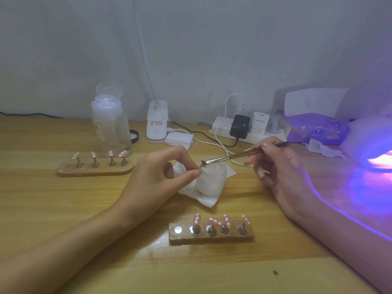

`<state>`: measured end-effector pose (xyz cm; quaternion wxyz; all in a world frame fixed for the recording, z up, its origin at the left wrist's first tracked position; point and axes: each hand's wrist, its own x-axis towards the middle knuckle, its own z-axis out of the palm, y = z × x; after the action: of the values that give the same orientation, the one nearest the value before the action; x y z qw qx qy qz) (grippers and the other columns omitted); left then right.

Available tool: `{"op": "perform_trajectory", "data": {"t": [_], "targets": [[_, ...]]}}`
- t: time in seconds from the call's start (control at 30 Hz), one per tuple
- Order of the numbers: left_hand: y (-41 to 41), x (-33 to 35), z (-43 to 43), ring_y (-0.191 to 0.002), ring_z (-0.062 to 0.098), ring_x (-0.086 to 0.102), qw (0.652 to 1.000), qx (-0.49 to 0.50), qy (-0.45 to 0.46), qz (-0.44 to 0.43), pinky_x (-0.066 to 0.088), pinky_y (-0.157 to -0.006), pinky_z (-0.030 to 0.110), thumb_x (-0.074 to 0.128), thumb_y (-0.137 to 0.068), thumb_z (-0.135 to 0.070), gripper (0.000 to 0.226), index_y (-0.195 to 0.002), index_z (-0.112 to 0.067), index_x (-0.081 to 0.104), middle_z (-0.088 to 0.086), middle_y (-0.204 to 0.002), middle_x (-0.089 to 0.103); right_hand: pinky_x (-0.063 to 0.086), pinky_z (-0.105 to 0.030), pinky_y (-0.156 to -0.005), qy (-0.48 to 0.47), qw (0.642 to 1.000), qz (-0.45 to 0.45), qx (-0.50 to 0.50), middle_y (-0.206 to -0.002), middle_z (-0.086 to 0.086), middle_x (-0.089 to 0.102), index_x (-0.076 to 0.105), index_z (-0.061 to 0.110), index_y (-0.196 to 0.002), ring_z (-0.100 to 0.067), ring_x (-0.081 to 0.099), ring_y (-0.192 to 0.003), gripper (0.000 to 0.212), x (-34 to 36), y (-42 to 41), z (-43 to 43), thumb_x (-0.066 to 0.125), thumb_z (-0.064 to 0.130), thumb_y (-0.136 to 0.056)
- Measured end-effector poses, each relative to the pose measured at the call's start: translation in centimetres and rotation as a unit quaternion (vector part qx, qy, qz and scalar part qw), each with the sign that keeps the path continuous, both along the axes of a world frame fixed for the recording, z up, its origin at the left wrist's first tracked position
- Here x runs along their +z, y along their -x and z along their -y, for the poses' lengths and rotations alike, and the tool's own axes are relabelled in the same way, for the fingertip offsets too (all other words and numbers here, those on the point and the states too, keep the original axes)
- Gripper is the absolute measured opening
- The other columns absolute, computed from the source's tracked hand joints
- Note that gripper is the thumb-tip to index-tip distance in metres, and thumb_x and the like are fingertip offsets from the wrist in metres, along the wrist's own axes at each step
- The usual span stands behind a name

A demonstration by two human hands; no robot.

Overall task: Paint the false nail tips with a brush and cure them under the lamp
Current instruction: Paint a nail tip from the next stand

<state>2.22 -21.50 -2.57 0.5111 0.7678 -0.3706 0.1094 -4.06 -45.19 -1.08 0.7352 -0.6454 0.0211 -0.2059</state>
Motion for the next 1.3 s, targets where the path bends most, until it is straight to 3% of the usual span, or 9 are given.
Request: {"op": "perform_trajectory", "data": {"t": [0.1,0.2,0.37,0.53,0.7,1.07,1.23,1.3], "targets": [[0.11,0.01,-0.01,-0.044,0.005,0.034,1.0,0.001,-0.002,0.004,0.028,-0.048,0.011,0.076,-0.085,-0.026,0.011,-0.078,-0.026,0.068,-0.019,-0.05,0.049,0.025,-0.02,-0.042,0.002,1.0,-0.019,-0.02,-0.064,-0.005,0.069,0.058,0.018,-0.079,-0.008,0.044,-0.043,0.025,-0.01,-0.12,0.06,0.047,0.016,-0.101],[0.2,0.17,0.08,-0.045,0.004,0.037,1.0,-0.001,-0.01,0.009,0.029,-0.048,0.008,0.076,-0.085,-0.025,0.009,-0.08,-0.023,0.069,-0.024,-0.056,0.054,0.028,-0.016,-0.041,-0.025,0.999,-0.008,-0.017,-0.064,-0.004,0.068,0.059,0.022,-0.076,-0.007,0.044,-0.044,0.028,0.08,0.0,0.15,0.047,0.017,-0.101],[0.15,0.15,0.1,-0.045,0.004,0.037,1.0,-0.001,-0.009,0.01,0.029,-0.048,0.008,0.076,-0.085,-0.024,0.01,-0.079,-0.024,0.068,-0.025,-0.056,0.055,0.026,-0.016,-0.039,0.013,1.0,-0.009,-0.004,-0.066,-0.006,0.069,0.058,0.017,-0.08,-0.008,0.044,-0.044,0.024,-0.13,-0.01,0.05,0.046,0.017,-0.102],[0.25,0.25,0.16,-0.045,0.004,0.038,1.0,-0.004,-0.009,0.01,0.03,-0.047,0.009,0.073,-0.083,-0.033,0.01,-0.08,-0.025,0.068,-0.025,-0.058,0.057,0.026,-0.018,-0.042,-0.022,0.999,0.006,-0.026,-0.063,-0.004,0.068,0.058,0.02,-0.077,-0.008,0.042,-0.042,0.027,0.01,0.01,0.21,0.047,0.017,-0.101],[0.16,0.13,0.07,-0.046,0.004,0.037,1.0,-0.005,-0.002,0.008,0.03,-0.047,0.012,0.072,-0.082,-0.036,0.011,-0.078,-0.027,0.068,-0.02,-0.055,0.054,0.026,-0.015,-0.039,0.012,1.0,0.016,0.008,-0.068,-0.006,0.07,0.061,0.025,-0.074,-0.009,0.042,-0.043,0.032,-0.06,0.07,-0.09,0.046,0.019,-0.102],[0.16,0.13,0.13,-0.045,0.003,0.035,1.0,-0.005,0.002,0.015,0.027,-0.048,0.009,0.072,-0.082,-0.036,0.012,-0.078,-0.026,0.067,-0.022,-0.052,0.05,0.027,-0.018,-0.042,0.017,0.999,0.017,-0.042,-0.065,-0.007,0.068,0.059,0.021,-0.076,-0.009,0.039,-0.041,0.027,-0.22,0.0,0.22,0.048,0.016,-0.1],[0.2,0.24,0.13,-0.046,0.002,0.036,1.0,-0.004,0.0,0.019,0.029,-0.05,0.006,0.073,-0.082,-0.033,0.011,-0.078,-0.024,0.068,-0.027,-0.054,0.051,0.017,-0.027,-0.046,0.006,0.999,0.043,-0.017,-0.066,-0.005,0.07,0.056,0.017,-0.081,-0.008,0.039,-0.041,0.024,-0.04,0.12,0.15,0.044,0.016,-0.102],[0.24,0.27,0.15,-0.046,0.003,0.036,1.0,-0.005,0.0,0.017,0.03,-0.05,0.006,0.072,-0.081,-0.035,0.013,-0.078,-0.023,0.069,-0.028,-0.056,0.053,0.019,-0.024,-0.044,0.015,0.999,0.033,-0.006,-0.067,-0.006,0.07,0.058,0.022,-0.077,-0.009,0.039,-0.041,0.029,-0.03,0.16,0.01,0.045,0.017,-0.102]]}}
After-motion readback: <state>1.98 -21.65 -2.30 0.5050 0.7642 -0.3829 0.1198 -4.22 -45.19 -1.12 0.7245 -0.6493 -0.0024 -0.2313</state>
